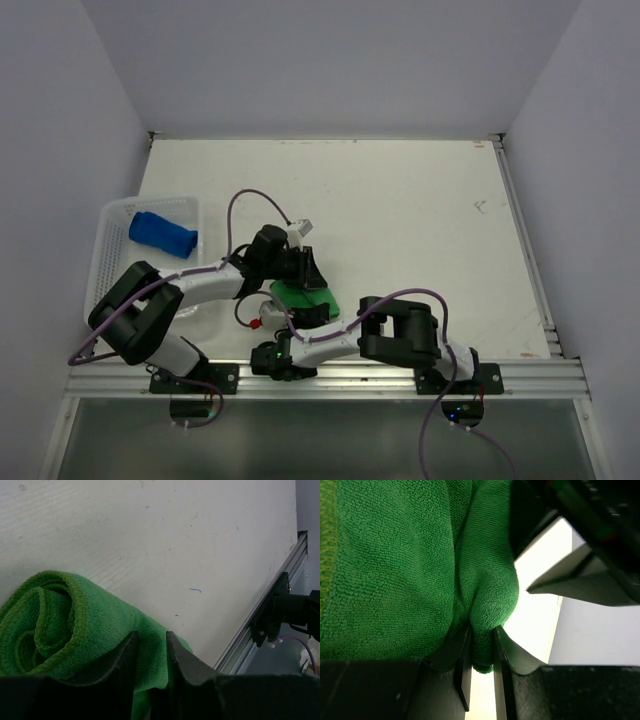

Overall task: Roll the towels
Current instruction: Roll the towel

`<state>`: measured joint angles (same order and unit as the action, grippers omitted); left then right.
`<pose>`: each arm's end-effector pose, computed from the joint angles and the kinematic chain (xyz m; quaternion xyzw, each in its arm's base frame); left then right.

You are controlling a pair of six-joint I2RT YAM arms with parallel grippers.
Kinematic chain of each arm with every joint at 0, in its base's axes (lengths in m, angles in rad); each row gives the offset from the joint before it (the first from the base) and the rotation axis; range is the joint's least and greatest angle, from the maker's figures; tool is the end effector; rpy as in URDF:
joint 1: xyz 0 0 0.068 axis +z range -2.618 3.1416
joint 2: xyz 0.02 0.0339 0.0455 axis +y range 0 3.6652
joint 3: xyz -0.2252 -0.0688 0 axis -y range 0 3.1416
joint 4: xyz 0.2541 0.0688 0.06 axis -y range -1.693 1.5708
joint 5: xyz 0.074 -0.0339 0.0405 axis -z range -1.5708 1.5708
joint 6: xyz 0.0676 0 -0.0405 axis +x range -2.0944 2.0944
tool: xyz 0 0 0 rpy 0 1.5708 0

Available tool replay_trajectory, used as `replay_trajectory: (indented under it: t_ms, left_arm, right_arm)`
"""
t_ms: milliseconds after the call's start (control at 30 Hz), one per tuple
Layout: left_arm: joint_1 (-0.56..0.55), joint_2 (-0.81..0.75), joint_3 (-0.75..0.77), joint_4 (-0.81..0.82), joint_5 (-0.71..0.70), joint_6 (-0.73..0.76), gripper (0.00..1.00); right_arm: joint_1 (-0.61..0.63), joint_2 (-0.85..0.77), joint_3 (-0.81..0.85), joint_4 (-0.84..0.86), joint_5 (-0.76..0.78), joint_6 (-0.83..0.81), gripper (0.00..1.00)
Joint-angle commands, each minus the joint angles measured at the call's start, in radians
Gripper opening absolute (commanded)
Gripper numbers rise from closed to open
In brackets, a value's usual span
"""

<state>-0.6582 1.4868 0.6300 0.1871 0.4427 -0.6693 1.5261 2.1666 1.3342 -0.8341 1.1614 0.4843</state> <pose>0.2345 -0.2179 0.1013 0.0907 0.8788 -0.4174 0.2129 0.0777 0.3490 0.0519 -0.4384 0.7113 -0.3274 0.4412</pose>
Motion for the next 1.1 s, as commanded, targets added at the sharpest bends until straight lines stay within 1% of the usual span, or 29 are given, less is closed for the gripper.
replay_trajectory:
  t_ms: [0, 200, 233, 367, 400, 433, 500, 767, 967, 1067]
  left_arm:
    - [0.002, 0.046, -0.041, 0.028, -0.036, 0.016, 0.33]
    - [0.005, 0.072, -0.108, 0.094, -0.044, -0.012, 0.32]
    - [0.006, 0.072, -0.110, 0.098, -0.053, -0.013, 0.32]
    - [0.017, 0.082, -0.115, 0.104, -0.059, -0.009, 0.31]
    - [0.019, 0.084, -0.115, 0.106, -0.065, -0.006, 0.31]
    - [0.020, 0.086, -0.115, 0.089, -0.094, -0.003, 0.31]
    - [0.028, 0.090, -0.128, 0.091, -0.108, -0.003, 0.27]
    - [0.042, 0.105, -0.139, 0.124, -0.111, -0.004, 0.27]
    - [0.040, 0.125, -0.139, 0.144, -0.101, -0.010, 0.27]
    - [0.042, 0.128, -0.139, 0.149, -0.099, -0.012, 0.26]
  right_arm:
    - [0.002, 0.027, -0.033, 0.127, -0.204, 0.065, 0.00]
    - [0.000, -0.016, -0.073, 0.165, -0.209, 0.074, 0.01]
    - [-0.001, -0.024, -0.076, 0.167, -0.207, 0.079, 0.05]
    - [-0.001, -0.071, -0.102, 0.197, -0.195, 0.079, 0.15]
    - [-0.001, -0.086, -0.113, 0.214, -0.192, 0.074, 0.20]
    - [-0.001, -0.111, -0.116, 0.216, -0.190, 0.068, 0.22]
    - [-0.001, -0.129, -0.092, 0.185, -0.175, 0.054, 0.27]
    - [-0.001, -0.274, -0.089, 0.174, -0.223, 0.030, 0.40]
    - [0.003, -0.399, -0.165, 0.201, -0.296, 0.022, 0.49]
    - [0.006, -0.445, -0.197, 0.190, -0.315, 0.030, 0.50]
